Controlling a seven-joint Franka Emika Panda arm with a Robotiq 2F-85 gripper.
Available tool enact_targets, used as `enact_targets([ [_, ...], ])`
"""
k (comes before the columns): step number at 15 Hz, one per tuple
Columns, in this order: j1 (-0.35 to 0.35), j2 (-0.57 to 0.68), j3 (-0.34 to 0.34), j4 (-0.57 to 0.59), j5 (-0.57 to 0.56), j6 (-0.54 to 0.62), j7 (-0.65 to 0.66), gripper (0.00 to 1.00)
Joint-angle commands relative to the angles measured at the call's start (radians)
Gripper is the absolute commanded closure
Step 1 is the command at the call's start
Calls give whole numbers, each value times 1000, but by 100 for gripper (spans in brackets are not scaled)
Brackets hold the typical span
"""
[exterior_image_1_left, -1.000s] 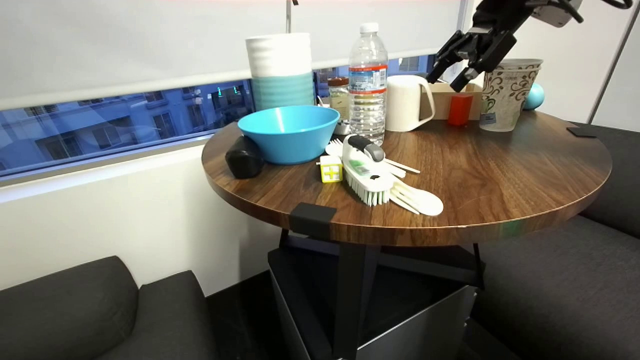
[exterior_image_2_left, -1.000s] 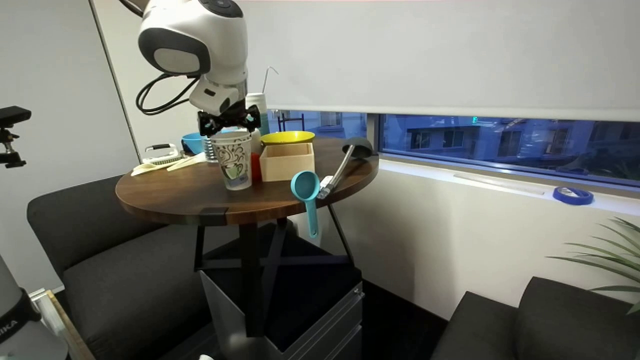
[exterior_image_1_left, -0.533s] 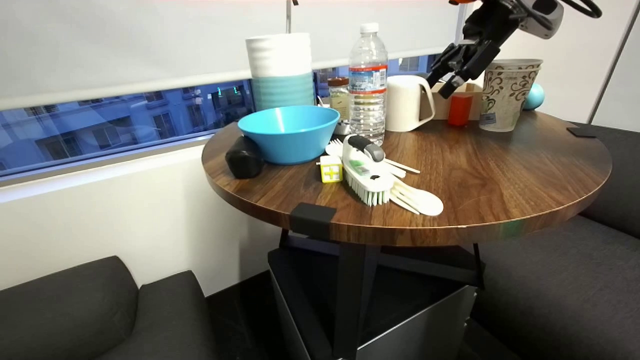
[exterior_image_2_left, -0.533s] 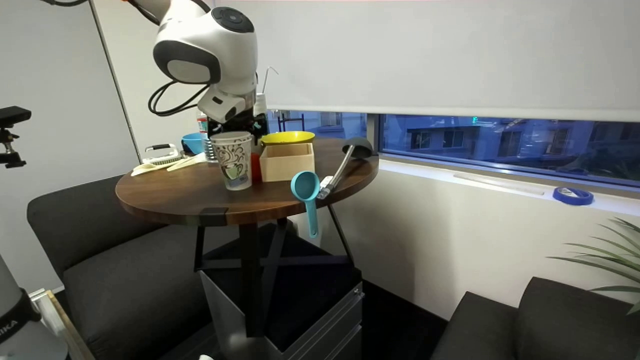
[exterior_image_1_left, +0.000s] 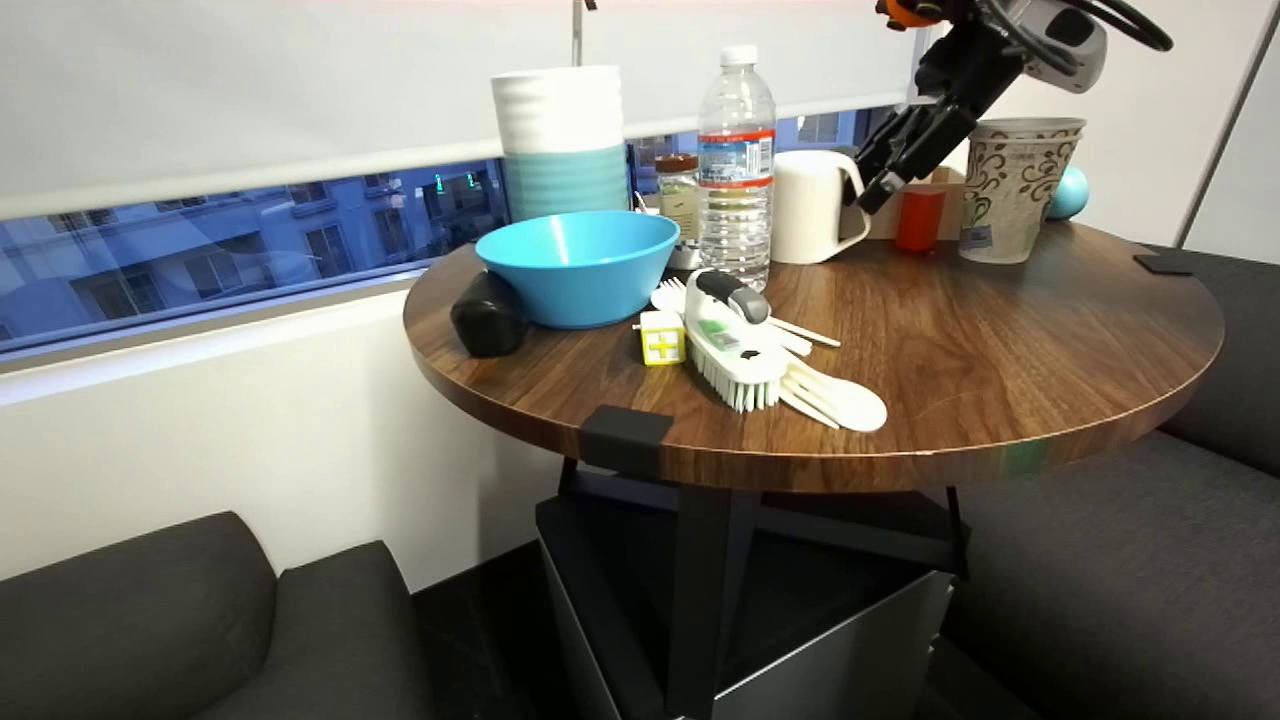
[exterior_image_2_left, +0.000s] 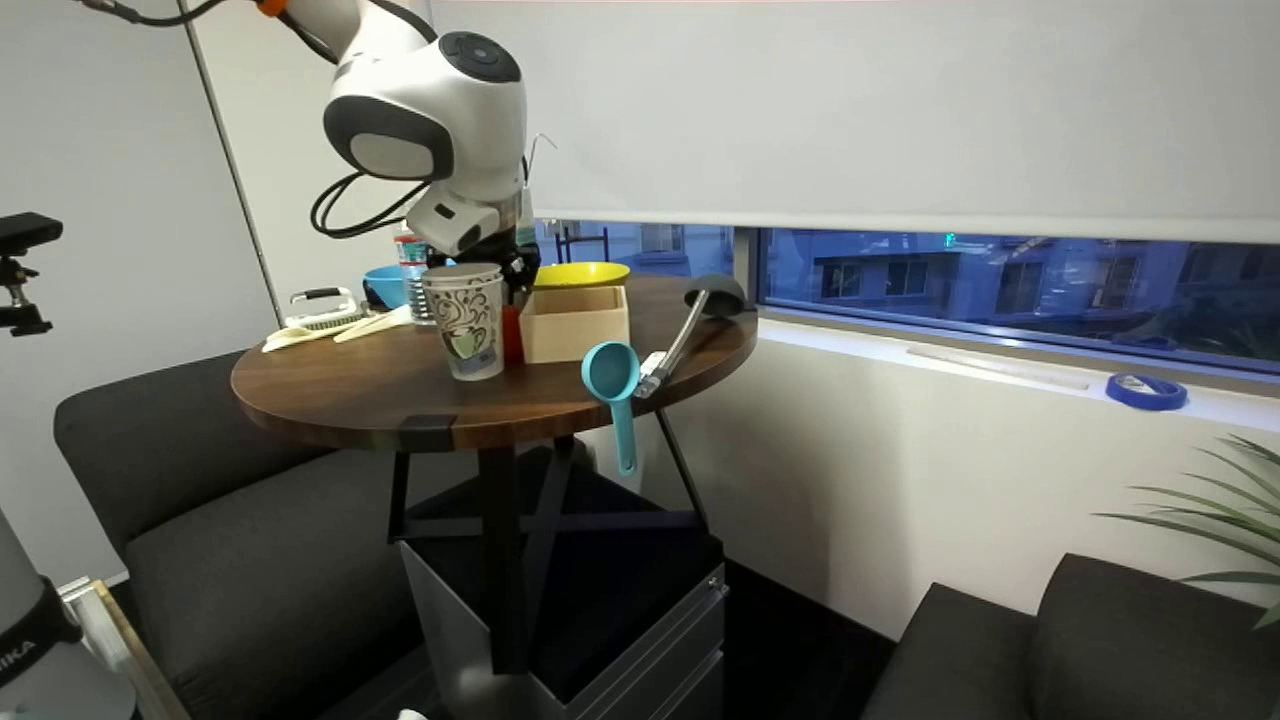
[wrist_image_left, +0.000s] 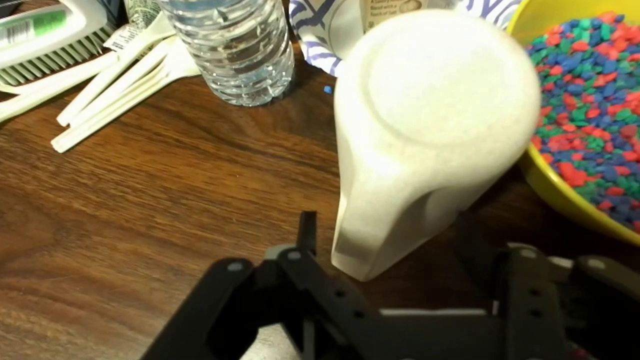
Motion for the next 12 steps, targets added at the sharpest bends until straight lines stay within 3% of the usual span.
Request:
enact_targets([
  [1,6,23,4,21,38,16,18,2],
  [5,8,30,5,22,66,26,13,0],
  [7,9,33,6,21,70,28,13,27],
  [12,7,27,7,16,61,50,13,64],
])
